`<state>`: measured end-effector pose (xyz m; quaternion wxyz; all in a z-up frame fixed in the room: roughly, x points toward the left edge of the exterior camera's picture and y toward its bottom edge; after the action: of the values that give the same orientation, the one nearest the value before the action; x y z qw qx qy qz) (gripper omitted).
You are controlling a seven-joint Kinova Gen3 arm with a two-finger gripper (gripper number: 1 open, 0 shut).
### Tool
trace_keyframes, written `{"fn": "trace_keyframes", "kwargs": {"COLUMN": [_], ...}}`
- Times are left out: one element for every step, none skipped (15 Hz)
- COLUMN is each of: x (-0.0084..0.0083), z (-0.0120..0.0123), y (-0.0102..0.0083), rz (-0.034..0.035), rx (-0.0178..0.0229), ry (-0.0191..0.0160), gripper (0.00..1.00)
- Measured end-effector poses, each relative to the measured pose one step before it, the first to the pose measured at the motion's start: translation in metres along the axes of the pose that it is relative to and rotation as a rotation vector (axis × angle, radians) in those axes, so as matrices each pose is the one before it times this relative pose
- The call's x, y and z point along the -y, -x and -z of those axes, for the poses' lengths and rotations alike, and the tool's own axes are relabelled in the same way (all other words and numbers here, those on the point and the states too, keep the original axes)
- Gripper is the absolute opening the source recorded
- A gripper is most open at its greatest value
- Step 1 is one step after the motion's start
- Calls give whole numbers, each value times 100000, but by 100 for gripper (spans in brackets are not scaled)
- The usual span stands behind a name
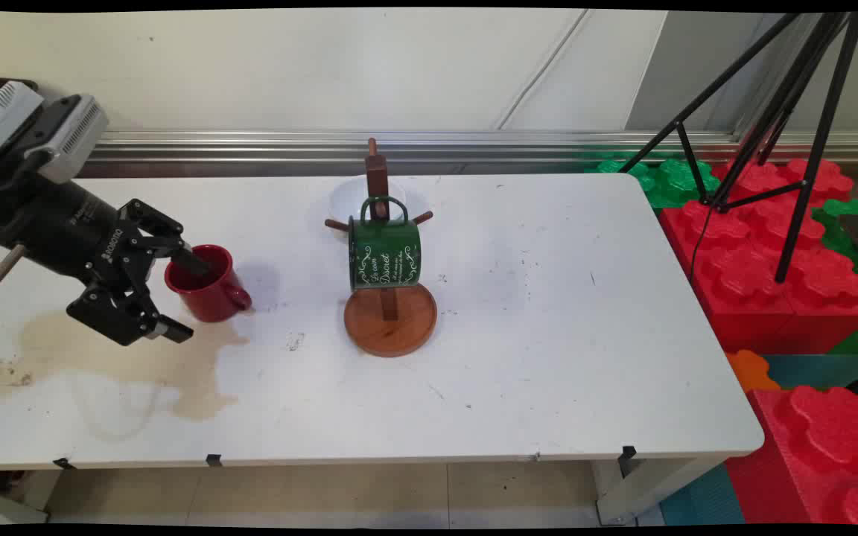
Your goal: Pick up the green mug from the rack
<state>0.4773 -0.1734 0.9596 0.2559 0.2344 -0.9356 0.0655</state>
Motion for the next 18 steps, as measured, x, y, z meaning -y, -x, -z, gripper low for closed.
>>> {"fn": "trace_keyframes", "kwargs": {"x": [-90,-68,-42,-45,-35,-24,-18,-15,-15,-19,-30,-37,-28,-31,-45,-22,-12,-15], "z": [-21,-38,-51,-50,-51,-40,-30,-55,-38,-72,-130,-196,-204,-170,-265,-206,-329,-423], "y": [-223,-292,-281,-354,-371,-340,-233,-335,-213,-280,-294,-252,-197,-115,-158,-103,-161,-164], "rz": [30,6,-50,-43,-1,66,93,163,141,207,247,393,297,219,427,285,438,640], "rx": [-1071,-1330,-1258,-1583,-1732,-1579,-1137,-1635,-1089,-1528,-1594,-1440,-1141,-707,-1085,-694,-1101,-1261], "ry": [380,292,237,199,133,96,64,62,10,-21,-5,34,52,45,11,-7,-74,-156], "gripper": [100,100,100,100,100,100,100,100,100,100,100,100,100,100,100,100,100,100]}}
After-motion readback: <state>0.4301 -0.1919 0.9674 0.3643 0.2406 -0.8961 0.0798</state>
